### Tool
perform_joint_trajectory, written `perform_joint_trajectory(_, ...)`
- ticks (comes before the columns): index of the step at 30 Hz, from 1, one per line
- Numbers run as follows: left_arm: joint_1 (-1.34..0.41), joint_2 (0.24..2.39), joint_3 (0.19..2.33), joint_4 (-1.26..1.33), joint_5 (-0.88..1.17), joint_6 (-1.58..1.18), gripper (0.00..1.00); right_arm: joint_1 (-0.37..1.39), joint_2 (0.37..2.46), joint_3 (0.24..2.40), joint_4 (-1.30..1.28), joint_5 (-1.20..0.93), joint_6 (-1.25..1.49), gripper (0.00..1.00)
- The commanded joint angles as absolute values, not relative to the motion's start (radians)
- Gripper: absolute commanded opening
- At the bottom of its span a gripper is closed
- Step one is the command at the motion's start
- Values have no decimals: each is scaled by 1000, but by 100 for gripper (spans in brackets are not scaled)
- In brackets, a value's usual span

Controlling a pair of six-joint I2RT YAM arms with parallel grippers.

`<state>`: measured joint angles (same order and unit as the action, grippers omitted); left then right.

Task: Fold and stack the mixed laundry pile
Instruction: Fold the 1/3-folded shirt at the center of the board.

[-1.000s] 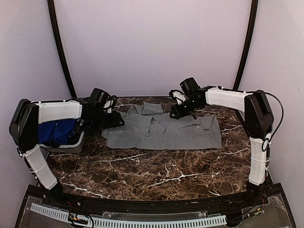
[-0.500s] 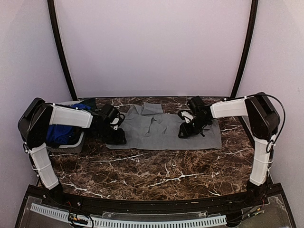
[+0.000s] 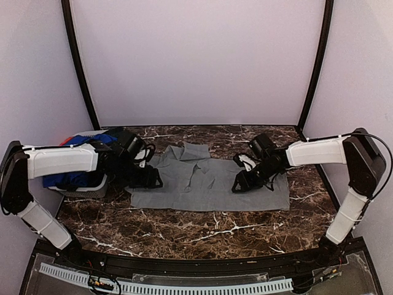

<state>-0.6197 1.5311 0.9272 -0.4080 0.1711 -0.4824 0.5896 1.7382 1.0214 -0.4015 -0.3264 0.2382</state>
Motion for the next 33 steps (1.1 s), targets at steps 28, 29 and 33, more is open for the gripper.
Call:
perform_joint_trajectory(28, -480, 2315, 1945, -294, 372, -431, 65, 532, 1535, 1047, -385, -298, 293, 53)
perform_joint_trajectory(29, -481, 2340, 1969, -296, 378, -437, 64, 531, 1537, 1045, -383, -295, 292, 54)
perform_joint_trajectory(33, -481, 2405, 2031, -314, 410, -460, 62, 525, 1540, 1034, -384, -287, 290, 53)
